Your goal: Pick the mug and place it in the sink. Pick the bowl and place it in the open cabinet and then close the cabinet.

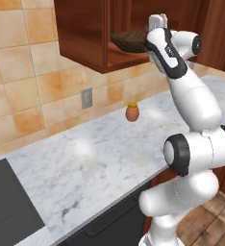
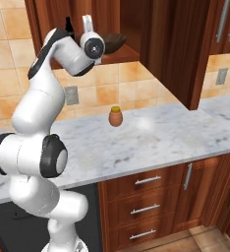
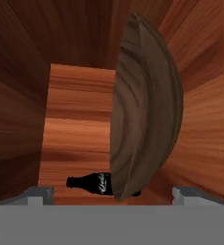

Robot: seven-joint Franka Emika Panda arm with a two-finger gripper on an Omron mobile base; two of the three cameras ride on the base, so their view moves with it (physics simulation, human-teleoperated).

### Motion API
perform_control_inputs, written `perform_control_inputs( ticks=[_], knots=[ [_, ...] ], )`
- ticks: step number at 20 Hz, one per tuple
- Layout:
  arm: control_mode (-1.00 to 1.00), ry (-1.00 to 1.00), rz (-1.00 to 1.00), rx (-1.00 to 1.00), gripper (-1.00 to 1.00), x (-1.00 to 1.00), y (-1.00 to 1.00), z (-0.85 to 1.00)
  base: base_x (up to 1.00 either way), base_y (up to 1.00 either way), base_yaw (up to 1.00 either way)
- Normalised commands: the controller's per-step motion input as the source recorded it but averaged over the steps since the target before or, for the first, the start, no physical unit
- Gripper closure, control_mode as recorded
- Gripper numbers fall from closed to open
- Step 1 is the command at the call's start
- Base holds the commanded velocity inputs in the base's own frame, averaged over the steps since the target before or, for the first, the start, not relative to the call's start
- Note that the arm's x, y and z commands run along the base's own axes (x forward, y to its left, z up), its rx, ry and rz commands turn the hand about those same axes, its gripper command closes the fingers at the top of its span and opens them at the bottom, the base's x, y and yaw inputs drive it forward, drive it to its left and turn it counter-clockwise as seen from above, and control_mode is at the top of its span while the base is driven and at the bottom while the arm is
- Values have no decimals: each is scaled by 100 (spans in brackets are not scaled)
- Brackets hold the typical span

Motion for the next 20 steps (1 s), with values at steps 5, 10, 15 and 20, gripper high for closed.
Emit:
perform_control_inputs(
  ticks=[5, 10, 15, 20],
  knots=[
    [-100, 24, -9, 8, -100, -65, -3, 8, 0, 0, 0],
    [-100, 24, -15, 4, -100, -82, -19, 18, 0, 0, 0],
    [-100, 8, -13, 6, -100, -100, -19, -5, 0, 0, 0],
    [-100, -2, -6, 3, -100, -100, -12, -12, 0, 0, 0]
  ],
)
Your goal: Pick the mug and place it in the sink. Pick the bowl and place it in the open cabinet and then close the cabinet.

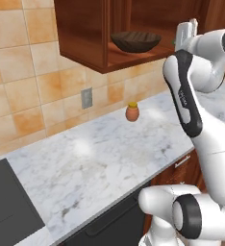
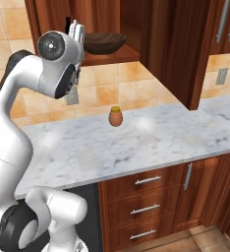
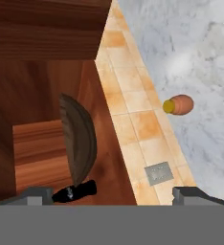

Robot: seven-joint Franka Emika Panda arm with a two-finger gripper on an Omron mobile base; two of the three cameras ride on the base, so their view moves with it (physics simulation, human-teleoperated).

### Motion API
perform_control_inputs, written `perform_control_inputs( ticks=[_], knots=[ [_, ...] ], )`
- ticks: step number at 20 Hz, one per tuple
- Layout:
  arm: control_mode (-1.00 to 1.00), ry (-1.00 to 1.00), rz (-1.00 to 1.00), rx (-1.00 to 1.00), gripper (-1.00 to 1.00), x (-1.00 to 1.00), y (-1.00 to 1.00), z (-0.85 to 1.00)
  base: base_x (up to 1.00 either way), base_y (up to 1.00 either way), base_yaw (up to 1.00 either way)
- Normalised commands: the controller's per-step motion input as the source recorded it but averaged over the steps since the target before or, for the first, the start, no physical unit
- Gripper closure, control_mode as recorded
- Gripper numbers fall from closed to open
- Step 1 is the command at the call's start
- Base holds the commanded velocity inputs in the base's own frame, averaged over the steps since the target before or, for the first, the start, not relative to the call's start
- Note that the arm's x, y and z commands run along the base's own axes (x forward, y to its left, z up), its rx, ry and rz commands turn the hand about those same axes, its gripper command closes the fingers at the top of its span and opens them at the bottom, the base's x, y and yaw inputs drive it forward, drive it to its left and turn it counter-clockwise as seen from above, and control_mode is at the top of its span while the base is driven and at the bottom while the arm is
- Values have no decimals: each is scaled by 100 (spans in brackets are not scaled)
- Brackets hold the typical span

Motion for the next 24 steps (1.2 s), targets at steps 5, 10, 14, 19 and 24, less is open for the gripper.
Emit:
perform_control_inputs(
  ticks=[5, 10, 14, 19, 24],
  knots=[
    [-100, -3, -3, 3, -100, -100, -24, 0, 0, 0, 0],
    [-100, 0, -4, 2, -100, -100, -30, -1, 0, 0, 0],
    [-100, 3, -3, 8, -100, -100, -36, 0, 0, 0, 0],
    [-100, 5, -4, 10, -100, -94, -53, 8, 0, 0, 0],
    [-100, 0, -6, 2, -100, -70, -53, 0, 0, 0, 0]
  ],
)
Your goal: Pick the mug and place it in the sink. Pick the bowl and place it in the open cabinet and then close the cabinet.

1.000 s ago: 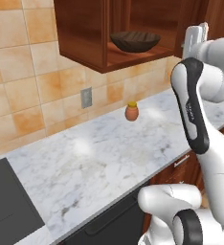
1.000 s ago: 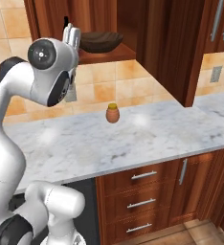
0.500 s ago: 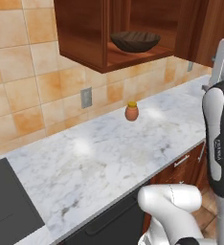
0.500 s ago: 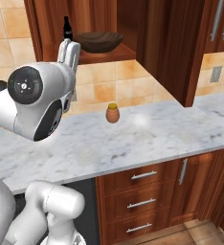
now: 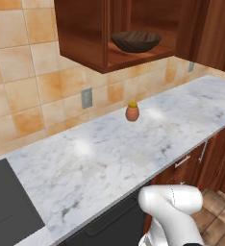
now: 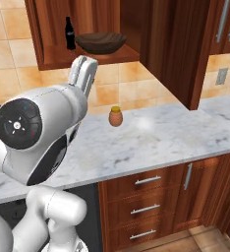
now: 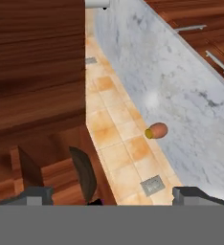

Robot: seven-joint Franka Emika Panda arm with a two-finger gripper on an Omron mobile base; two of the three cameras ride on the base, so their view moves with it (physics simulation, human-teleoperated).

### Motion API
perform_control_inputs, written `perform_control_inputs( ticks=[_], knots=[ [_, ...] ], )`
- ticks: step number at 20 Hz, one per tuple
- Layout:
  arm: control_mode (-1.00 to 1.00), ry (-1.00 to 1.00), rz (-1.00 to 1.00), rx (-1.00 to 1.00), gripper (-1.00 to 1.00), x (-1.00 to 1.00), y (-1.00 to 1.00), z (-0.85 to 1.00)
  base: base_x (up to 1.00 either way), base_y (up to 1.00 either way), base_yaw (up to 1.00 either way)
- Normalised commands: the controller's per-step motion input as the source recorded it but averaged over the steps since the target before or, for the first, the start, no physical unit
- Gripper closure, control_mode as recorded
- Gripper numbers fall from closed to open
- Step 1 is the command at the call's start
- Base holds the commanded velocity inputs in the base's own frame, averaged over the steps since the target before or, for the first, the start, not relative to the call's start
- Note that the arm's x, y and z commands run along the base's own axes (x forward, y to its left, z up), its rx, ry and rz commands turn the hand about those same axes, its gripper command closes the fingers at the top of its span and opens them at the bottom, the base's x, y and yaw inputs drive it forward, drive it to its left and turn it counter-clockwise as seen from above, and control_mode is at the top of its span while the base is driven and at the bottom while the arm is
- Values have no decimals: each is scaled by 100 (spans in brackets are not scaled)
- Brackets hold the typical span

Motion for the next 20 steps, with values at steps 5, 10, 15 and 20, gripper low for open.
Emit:
perform_control_inputs(
  ticks=[5, 10, 15, 20],
  knots=[
    [-100, -3, -8, 0, -100, -28, -46, 0, 0, 0, 0],
    [-100, -5, -8, 0, -100, -3, -48, -9, 0, 0, 0],
    [-100, -6, -7, 0, -100, 0, -46, -27, 0, 0, 0],
    [-100, -13, -2, -3, -100, 4, -43, -19, 0, 0, 0]
  ],
)
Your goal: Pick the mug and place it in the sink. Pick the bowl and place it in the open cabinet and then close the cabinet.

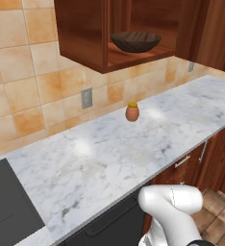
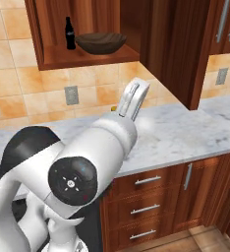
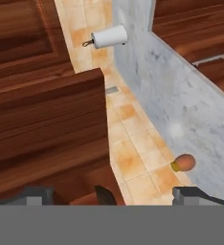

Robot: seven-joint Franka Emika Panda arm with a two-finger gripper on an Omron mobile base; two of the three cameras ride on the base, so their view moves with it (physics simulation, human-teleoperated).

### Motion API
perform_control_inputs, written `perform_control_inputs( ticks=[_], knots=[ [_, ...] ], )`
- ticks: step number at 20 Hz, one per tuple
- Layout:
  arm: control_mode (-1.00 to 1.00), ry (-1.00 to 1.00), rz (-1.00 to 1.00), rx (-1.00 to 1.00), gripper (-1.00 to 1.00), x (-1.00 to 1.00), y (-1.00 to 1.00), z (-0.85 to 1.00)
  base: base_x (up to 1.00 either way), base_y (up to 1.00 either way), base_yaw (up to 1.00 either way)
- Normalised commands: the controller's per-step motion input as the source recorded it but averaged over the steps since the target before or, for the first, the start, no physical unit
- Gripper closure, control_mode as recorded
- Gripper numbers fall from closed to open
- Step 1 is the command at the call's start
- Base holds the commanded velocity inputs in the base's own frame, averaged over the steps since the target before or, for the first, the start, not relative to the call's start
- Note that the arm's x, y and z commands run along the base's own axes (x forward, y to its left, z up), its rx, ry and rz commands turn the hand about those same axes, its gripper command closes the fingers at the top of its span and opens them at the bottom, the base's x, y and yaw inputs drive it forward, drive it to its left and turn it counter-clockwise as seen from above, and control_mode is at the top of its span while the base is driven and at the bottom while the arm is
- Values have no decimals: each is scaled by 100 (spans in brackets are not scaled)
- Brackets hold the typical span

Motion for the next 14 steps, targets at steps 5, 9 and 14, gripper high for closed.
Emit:
perform_control_inputs(
  ticks=[5, 9, 14],
  knots=[
    [-100, -23, 1, -1, -100, 11, -58, -2, 0, 0, 0],
    [-100, -13, 4, 0, -100, 26, -60, -11, 0, 0, 0],
    [-100, -5, 2, 0, -100, 34, -56, -6, 0, 0, 0]
  ],
)
